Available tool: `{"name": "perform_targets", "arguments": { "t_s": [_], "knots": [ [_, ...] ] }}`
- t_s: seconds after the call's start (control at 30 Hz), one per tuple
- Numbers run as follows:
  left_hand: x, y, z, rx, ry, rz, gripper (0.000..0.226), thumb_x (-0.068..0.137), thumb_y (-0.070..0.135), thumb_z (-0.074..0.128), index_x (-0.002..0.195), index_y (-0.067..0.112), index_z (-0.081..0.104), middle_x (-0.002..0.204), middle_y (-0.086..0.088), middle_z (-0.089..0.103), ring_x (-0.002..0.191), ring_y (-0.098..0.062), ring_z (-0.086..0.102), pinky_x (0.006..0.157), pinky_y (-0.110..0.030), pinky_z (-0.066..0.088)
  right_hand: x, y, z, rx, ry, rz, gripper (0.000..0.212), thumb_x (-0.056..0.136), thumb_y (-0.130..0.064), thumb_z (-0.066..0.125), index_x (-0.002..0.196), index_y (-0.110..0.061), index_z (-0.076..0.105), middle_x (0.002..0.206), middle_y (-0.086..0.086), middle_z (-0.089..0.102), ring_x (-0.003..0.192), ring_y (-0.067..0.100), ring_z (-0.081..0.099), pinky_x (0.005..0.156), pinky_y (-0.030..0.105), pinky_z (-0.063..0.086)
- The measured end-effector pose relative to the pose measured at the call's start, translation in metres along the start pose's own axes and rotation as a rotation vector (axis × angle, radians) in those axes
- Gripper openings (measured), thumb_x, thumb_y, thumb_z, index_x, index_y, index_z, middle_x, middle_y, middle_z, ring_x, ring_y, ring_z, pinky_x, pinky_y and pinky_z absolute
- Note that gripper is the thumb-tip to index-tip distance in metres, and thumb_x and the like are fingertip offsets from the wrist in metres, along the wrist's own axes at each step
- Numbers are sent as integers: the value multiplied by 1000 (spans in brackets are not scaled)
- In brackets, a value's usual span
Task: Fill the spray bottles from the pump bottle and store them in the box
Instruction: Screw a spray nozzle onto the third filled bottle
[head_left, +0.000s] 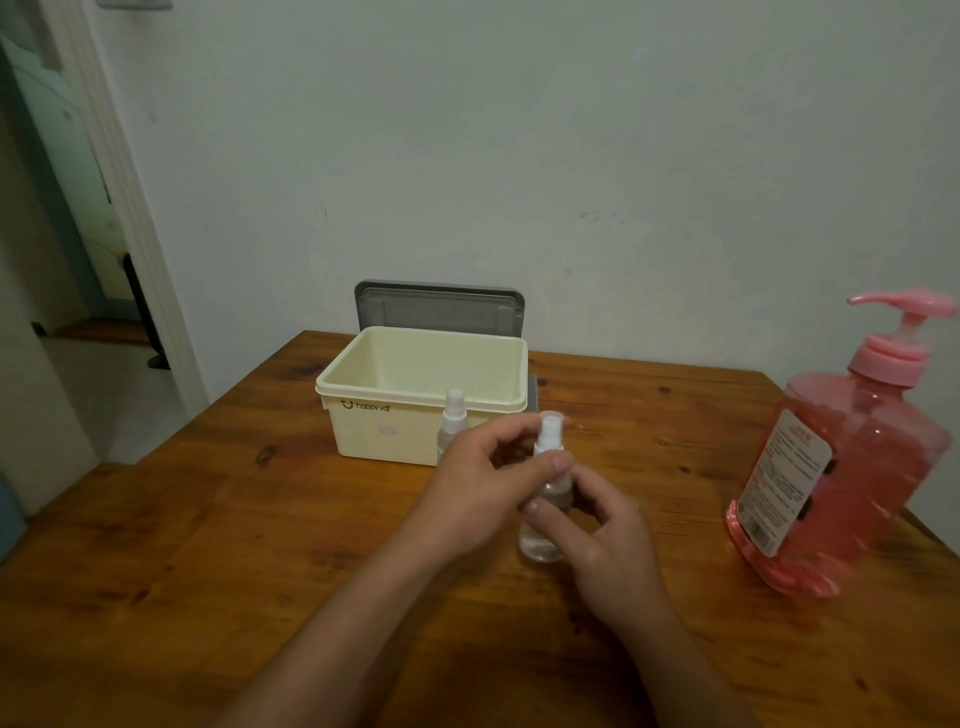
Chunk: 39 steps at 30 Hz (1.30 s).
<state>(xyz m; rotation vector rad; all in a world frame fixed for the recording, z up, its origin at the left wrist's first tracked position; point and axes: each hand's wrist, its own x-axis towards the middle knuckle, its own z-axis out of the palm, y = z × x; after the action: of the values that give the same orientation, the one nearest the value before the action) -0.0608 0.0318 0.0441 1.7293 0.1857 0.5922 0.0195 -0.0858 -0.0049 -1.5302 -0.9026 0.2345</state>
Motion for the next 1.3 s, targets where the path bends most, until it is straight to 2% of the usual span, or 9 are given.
{"name": "perform_targets", "arguments": {
  "t_s": [0.13, 0.23, 0.3, 0.5, 0.63, 0.83, 1.03, 1.17, 1.3],
  "knots": [
    [-1, 2, -5, -35, -86, -1, 28, 92, 13, 62, 119, 21, 63, 107, 1, 74, 104, -8, 68, 83, -25, 57, 0, 1, 0, -12, -15, -18, 42, 69, -52, 67, 105, -30, 71, 97, -11, 74, 92, 7, 67, 78, 23, 54],
    [-2, 2, 0, -6, -59, -27, 26, 85, 30, 70, 110, 25, 66, 106, 5, 72, 104, -8, 67, 85, -29, 57, 0, 1, -1, -8, -16, -13, 29, 77, -33, 74, 105, -32, 69, 97, -14, 73, 91, 5, 67, 74, 15, 51],
    [-1, 1, 2, 22, -1, -26, 27, 79, 34, 75, 104, 25, 70, 103, 6, 70, 100, -9, 66, 81, -26, 56, 0, 1, 0, -9, -23, -4, 30, 78, -31, 73, 107, -34, 67, 99, -16, 73, 93, 3, 66, 74, 15, 51],
    [0, 3, 0, -43, -7, -18, 33, 86, 17, 70, 119, 19, 67, 100, -1, 73, 92, -6, 69, 74, -18, 55, 0, 0, -1, 11, -12, -9, 41, 72, -49, 69, 109, -30, 70, 101, -11, 74, 96, 8, 67, 81, 27, 55],
    [-1, 2, 2, 11, 4, -13, 34, 84, 25, 73, 117, 23, 67, 103, 3, 72, 100, -9, 67, 83, -28, 57, 0, 1, 0, -9, -2, -10, 34, 76, -37, 69, 109, -29, 70, 99, -13, 74, 95, 6, 67, 78, 24, 53],
    [1, 4, -1, -32, 35, -19, 31, 79, 15, 77, 110, 17, 72, 95, -2, 75, 88, -9, 71, 71, -16, 54, 0, 0, 0, 3, -18, -28, 47, 73, -50, 69, 115, -30, 69, 103, -13, 74, 99, 7, 67, 83, 24, 54],
    [1, 13, -7, -98, -115, -24, 35, 83, 6, 69, 118, 11, 66, 104, -2, 75, 98, -9, 70, 78, -17, 55, 0, -2, -2, 53, -34, -40, 45, 70, -51, 70, 107, -26, 72, 98, -8, 75, 96, 12, 68, 82, 27, 52],
    [-2, 10, -5, -35, -59, 6, 39, 82, 14, 73, 120, 19, 66, 103, 0, 75, 99, -9, 69, 84, -24, 57, 1, -3, -2, 52, -35, -36, 45, 72, -49, 69, 113, -29, 70, 103, -9, 75, 101, 11, 67, 87, 33, 54],
    [-4, 9, 1, -66, -13, -1, 34, 83, 11, 71, 117, 16, 68, 103, -3, 75, 97, -12, 70, 81, -23, 57, 1, -2, -1, 25, -23, -40, 47, 72, -46, 70, 115, -27, 69, 103, -12, 74, 99, 9, 68, 87, 37, 56]
  ]
}}
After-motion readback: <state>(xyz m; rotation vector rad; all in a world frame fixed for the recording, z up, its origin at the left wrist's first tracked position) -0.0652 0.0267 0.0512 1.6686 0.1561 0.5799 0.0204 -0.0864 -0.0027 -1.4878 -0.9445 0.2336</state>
